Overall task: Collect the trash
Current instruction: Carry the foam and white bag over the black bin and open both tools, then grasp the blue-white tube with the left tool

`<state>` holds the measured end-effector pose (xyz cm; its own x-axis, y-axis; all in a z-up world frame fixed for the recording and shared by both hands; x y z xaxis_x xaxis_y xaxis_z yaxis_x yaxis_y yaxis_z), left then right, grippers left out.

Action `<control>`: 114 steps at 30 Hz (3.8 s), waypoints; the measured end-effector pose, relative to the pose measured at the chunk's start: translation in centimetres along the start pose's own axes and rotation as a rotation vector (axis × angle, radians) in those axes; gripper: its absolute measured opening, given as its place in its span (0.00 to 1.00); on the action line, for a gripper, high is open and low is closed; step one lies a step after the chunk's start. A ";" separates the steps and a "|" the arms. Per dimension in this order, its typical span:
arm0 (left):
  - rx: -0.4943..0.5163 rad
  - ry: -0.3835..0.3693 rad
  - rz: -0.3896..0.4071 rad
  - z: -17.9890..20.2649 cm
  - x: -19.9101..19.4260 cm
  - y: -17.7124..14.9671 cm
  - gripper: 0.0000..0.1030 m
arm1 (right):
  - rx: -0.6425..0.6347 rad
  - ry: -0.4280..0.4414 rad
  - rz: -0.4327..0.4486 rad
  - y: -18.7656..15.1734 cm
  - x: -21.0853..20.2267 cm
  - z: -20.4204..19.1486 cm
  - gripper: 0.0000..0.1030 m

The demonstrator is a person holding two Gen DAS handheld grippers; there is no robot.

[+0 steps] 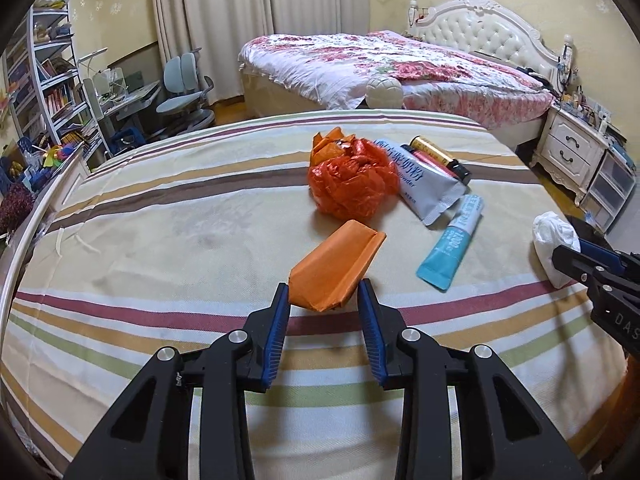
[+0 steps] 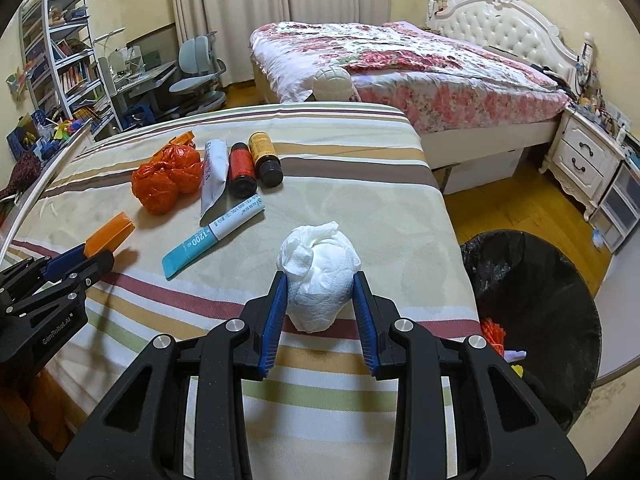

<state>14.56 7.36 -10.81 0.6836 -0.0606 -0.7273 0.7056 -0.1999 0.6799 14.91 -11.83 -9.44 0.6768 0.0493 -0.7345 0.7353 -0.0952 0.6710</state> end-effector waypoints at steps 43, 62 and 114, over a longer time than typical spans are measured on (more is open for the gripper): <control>0.366 -0.319 0.135 29.5 0.8 6.5 0.34 | 0.325 -0.307 0.058 -1.8 -3.2 22.9 0.31; 0.396 -0.288 0.127 30.8 1.5 6.4 0.57 | 0.381 -0.357 0.066 -2.4 -3.0 25.3 0.41; 0.245 -0.139 -0.031 10.6 4.8 3.2 0.21 | 0.085 -0.067 -0.047 0.0 2.1 4.3 0.49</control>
<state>18.07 -3.97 -13.10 0.6183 -0.1809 -0.7649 0.6480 -0.4334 0.6263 16.17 -15.98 -11.41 0.6352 -0.0108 -0.7723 0.7588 -0.1780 0.6266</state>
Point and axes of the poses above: each gripper's, at about its wrist camera, not at the fingertips, and x roughly the way its jaws point, z to its right, y to its top, the point moved 10 cm from there along x, roughly the way its jaws point, and after that the axes turned 4 degrees about x, right-handed, at the moved point
